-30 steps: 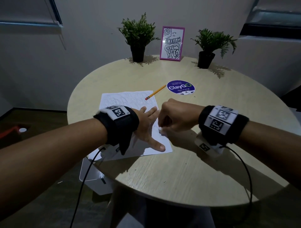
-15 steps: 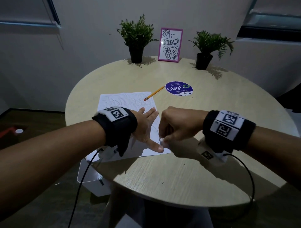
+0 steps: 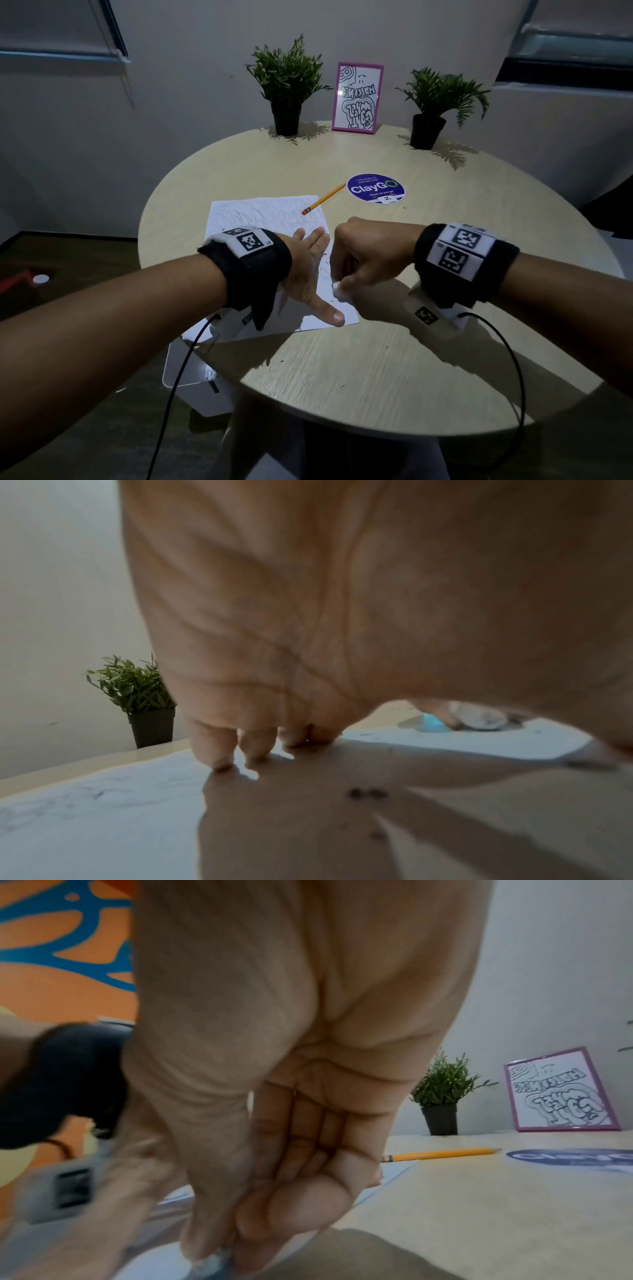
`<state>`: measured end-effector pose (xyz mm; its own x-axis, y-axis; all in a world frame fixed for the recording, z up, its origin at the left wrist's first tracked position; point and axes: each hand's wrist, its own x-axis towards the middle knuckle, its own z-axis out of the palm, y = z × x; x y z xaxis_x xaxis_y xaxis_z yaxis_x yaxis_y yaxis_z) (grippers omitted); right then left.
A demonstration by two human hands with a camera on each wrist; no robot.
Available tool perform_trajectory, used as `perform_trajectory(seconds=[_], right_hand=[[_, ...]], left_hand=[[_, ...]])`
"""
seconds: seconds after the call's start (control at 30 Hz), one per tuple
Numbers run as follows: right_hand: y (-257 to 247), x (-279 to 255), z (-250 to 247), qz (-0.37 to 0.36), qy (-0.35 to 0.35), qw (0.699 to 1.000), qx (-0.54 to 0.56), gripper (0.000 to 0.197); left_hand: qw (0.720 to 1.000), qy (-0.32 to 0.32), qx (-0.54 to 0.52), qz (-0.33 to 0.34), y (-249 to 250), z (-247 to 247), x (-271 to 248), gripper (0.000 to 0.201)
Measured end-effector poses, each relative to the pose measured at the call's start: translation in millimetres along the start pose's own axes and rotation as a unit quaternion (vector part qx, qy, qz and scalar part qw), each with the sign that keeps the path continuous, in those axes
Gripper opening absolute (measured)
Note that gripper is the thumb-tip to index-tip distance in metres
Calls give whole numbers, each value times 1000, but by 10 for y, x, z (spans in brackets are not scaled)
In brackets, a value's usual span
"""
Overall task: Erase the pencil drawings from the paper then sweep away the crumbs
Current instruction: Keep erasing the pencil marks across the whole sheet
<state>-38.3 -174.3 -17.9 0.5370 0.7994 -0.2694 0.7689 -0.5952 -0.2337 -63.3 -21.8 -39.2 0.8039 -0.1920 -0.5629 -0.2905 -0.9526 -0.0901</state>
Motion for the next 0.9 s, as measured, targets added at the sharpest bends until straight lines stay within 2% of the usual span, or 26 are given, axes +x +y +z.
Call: perform_trajectory(seconds=[0.17,0.27,0.33,0.43,0.5,0.63,0.8,0.9], right_hand=[[106,314,-68,46,94,993,-46,18],[108,317,-6,50,131,989,-49,17],[89,260,20,59,138,988,-34,15],[39,210,-2,63,135,988,-47,14],[7,221,-9,57,132,988,-61,11],[-34,173,60,50,123,989,-62,7],[-76,52,8,3,30,999,-29,9],[8,186,-72,13,70,997,-40,15]], left_hand=[[1000,14,-6,18,-31,6,14,137],[1000,7,-14,25,-78,-26,39,132],[997,12,-51,55,-191,-62,35,119],[989,51,-94,106,-376,-94,17,89],[986,70,-104,114,-427,-60,22,83],[989,64,-93,98,-452,-28,40,85],[992,26,-81,92,-481,-28,96,98],[996,5,-52,78,-480,-46,149,107]])
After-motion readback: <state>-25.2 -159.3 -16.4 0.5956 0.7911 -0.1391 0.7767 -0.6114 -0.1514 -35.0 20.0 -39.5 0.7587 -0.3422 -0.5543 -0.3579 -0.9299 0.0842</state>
